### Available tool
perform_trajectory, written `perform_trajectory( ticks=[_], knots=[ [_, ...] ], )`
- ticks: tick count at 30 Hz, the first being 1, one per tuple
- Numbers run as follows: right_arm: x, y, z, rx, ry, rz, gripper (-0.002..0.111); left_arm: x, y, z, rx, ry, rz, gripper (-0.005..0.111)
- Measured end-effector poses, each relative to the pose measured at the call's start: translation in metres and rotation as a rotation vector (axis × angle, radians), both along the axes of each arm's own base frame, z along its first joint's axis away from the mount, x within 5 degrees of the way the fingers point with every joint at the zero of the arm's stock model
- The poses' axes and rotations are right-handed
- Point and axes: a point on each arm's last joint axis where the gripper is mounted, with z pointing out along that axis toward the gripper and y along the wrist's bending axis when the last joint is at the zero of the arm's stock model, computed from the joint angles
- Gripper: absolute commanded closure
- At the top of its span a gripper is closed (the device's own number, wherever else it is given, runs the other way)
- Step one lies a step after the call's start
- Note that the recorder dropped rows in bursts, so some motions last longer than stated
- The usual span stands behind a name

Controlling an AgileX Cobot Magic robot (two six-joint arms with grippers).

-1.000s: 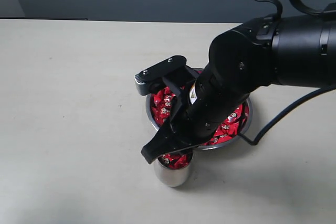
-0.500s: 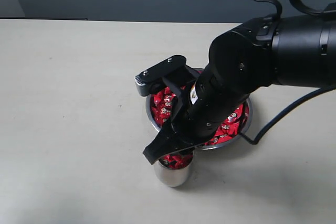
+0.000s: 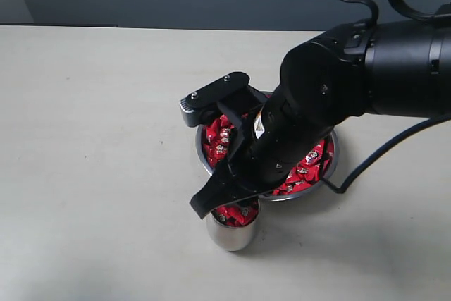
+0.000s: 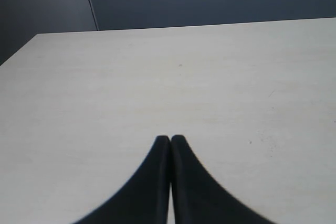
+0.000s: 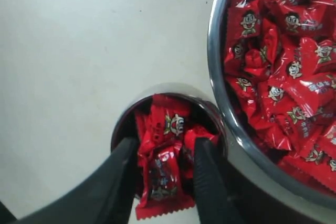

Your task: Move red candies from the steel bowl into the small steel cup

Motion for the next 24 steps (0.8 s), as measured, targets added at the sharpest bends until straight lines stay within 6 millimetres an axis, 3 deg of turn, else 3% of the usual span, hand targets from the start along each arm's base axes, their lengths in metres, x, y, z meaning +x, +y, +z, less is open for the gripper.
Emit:
perform_trajectory(
  ticks=[4, 11, 14, 19, 24],
  knots=[
    [-0.002, 0.000, 0.005, 0.021, 0.004, -0.009, 0.073, 0.000, 0.000, 0.000, 0.000, 0.000, 0.000, 0.106],
    [-0.001, -0.005, 0.032, 0.125, -0.114, -0.002, 0.075, 0.000, 0.000, 0.000, 0.000, 0.000, 0.000, 0.106],
    [0.002, -0.008, 0.045, 0.162, -0.192, -0.021, 0.083, 0.000, 0.000, 0.000, 0.000, 0.000, 0.000, 0.106],
    [0.008, -0.016, 0.057, 0.159, -0.296, -0.070, 0.108, 0.000, 0.000, 0.000, 0.000, 0.000, 0.000, 0.106],
    [0.013, -0.020, 0.061, 0.145, -0.352, -0.112, 0.109, 0.000, 0.000, 0.000, 0.000, 0.000, 0.000, 0.106]
  ],
)
